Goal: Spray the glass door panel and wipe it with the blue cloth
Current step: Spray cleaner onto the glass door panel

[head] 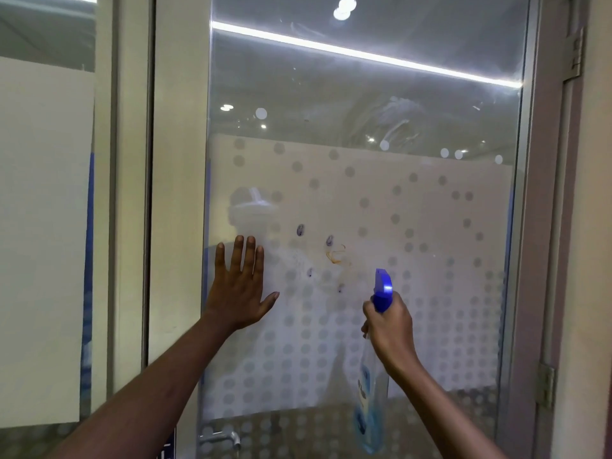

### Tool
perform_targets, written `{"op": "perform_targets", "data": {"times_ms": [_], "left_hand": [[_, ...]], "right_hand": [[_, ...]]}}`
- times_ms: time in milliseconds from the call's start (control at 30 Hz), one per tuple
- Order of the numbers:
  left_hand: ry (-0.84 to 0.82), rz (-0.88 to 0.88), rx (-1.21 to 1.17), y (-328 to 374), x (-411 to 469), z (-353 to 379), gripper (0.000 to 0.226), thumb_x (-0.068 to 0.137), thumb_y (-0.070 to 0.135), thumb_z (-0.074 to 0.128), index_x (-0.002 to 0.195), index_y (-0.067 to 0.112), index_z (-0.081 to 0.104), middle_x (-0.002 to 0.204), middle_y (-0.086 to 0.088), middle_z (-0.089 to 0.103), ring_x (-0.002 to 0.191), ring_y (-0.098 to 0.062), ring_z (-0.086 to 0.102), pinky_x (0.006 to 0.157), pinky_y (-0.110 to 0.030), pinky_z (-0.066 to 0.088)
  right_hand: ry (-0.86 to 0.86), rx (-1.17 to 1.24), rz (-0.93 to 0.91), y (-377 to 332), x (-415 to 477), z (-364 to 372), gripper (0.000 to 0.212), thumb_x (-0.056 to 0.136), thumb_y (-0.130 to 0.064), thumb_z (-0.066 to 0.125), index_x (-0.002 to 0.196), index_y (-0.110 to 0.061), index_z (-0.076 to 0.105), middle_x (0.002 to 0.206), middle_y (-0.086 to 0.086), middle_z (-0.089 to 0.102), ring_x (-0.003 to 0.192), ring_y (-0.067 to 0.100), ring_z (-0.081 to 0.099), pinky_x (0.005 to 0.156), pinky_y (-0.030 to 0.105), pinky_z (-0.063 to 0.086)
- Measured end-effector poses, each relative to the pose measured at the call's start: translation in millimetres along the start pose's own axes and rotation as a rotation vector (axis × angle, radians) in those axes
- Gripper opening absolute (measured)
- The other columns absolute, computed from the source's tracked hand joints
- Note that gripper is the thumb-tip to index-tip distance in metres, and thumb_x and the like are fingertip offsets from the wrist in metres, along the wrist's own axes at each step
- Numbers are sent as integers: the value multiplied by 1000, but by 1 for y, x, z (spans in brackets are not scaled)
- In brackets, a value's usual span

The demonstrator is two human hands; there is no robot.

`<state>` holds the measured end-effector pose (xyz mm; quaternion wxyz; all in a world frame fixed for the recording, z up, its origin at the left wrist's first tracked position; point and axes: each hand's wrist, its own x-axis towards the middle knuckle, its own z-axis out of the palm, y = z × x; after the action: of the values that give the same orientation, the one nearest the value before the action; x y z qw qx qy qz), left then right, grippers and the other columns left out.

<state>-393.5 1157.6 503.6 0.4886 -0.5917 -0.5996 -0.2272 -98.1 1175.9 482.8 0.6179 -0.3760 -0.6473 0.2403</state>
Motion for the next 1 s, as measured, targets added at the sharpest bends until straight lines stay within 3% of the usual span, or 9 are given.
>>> {"op": "perform_targets", "data": {"times_ms": [133, 300, 467, 633, 733, 900, 1000], "left_hand": [[-13, -5, -10, 0, -1, 0, 97, 90, 67, 32, 151, -6, 16, 160, -29, 7, 148, -47, 6, 114, -70, 11], [-43, -9, -19, -1, 0, -1, 98, 89, 67, 35, 151, -6, 15, 160, -29, 8, 148, -47, 7, 112, -71, 15], [-105, -26, -9, 1, 1, -7, 98, 88, 67, 36, 151, -6, 18, 160, -29, 11, 147, -47, 8, 112, -71, 16], [-97, -8, -3, 4, 1, -13, 96, 90, 67, 32, 151, -5, 14, 160, -29, 11, 148, -46, 8, 113, -71, 15], [-92, -17, 9, 7, -4, -16, 95, 91, 67, 28, 152, -4, 11, 160, -29, 10, 149, -44, 5, 115, -68, 11], [-138, -56, 32, 17, -60, -12, 95, 90, 66, 34, 152, -3, 12, 159, -30, 9, 148, -47, 4, 117, -65, 7], [-211, -84, 59, 14, -102, -21, 94, 88, 62, 42, 151, -3, 14, 157, -33, 13, 147, -49, 9, 114, -68, 14]], "right_hand": [[-73, -10, -14, 4, -28, 13, 13, 85, -8, 58, 80, -18, 52, 77, 15, 60, 56, 23, 60, 46, 25, 49], [-227, 5, -19, 3, -45, 29, 9, 76, -18, 55, 76, -23, 48, 70, 3, 56, 50, 8, 52, 50, 28, 48], [-263, 54, -50, -4, -45, 31, 18, 86, -14, 61, 82, -29, 51, 79, 5, 59, 57, 18, 58, 51, 22, 50], [-293, 4, -87, 0, -55, 36, 35, 80, -25, 73, 102, -39, 49, 94, -8, 63, 78, 17, 66, 71, 35, 58], [-318, 32, -78, 6, -62, 45, 38, 78, -19, 71, 96, -43, 48, 93, -5, 67, 76, 19, 68, 71, 38, 58], [-361, 31, -109, 16, -76, 65, 8, 75, -17, 65, 75, -16, 57, 71, 8, 66, 62, 22, 60, 59, 38, 53], [-416, 34, -138, 17, -88, 80, 29, 72, -22, 67, 53, -19, 45, 44, -5, 43, 42, 10, 42, 45, 22, 35]]}}
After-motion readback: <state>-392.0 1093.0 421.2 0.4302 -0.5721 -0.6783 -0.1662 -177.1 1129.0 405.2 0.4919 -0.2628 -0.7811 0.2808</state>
